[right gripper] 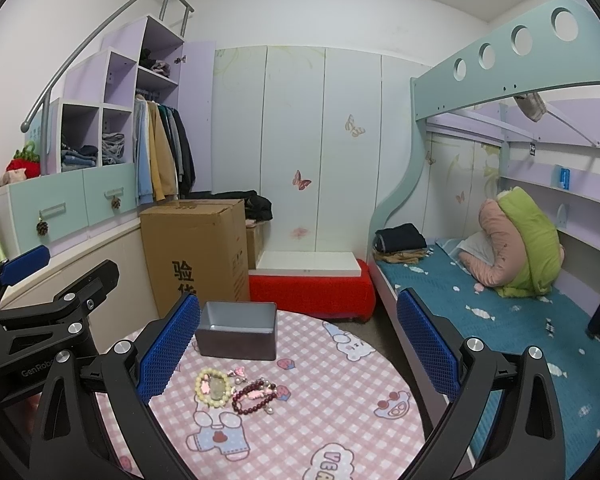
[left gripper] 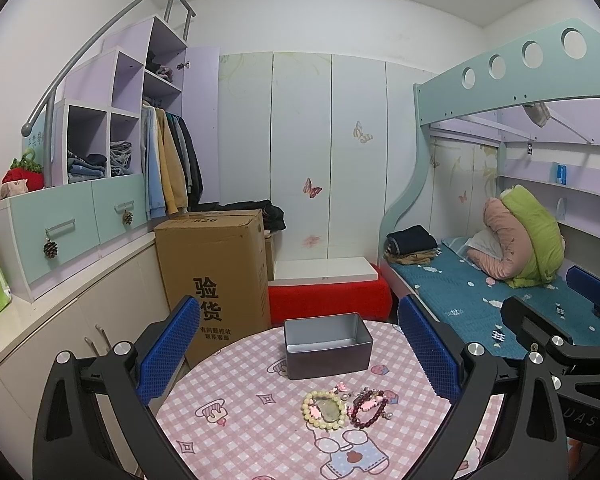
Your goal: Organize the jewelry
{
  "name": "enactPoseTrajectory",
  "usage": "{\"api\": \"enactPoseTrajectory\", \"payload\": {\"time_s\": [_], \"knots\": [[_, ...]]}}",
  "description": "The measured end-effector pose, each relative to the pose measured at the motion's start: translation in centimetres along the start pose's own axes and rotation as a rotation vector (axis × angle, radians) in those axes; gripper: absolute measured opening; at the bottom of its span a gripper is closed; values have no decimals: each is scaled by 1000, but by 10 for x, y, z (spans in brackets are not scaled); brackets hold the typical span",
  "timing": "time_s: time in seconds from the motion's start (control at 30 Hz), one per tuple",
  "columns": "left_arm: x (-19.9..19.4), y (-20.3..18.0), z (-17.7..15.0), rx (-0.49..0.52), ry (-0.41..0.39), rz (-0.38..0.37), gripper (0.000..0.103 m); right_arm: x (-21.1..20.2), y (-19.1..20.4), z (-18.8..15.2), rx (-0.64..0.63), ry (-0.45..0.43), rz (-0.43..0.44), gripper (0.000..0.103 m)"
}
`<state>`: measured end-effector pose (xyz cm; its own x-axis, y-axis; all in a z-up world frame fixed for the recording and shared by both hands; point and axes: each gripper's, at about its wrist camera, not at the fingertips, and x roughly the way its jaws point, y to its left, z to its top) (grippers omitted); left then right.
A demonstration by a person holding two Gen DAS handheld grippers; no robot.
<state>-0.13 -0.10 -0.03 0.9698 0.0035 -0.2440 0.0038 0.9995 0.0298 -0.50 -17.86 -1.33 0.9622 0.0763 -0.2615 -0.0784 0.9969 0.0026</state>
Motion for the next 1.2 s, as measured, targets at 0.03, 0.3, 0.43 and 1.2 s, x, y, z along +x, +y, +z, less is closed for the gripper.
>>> {"api": "enactPoseTrajectory", "payload": {"time_s": [0.03, 0.3, 0.43, 1.2], "knots": [[0, 0, 0, 0, 1, 0, 96, 1, 0, 0, 0, 1, 0, 96], [8, 2, -6, -1, 21, -8, 96, 9, 0, -4, 1, 23, 7, 96], [25, 3, -13, -5, 63, -23, 96, 17, -1, -4, 10, 42, 15, 96], [176, 43, -118, -152, 587, -13, 96, 139, -18, -77, 56, 374, 22, 96]]}}
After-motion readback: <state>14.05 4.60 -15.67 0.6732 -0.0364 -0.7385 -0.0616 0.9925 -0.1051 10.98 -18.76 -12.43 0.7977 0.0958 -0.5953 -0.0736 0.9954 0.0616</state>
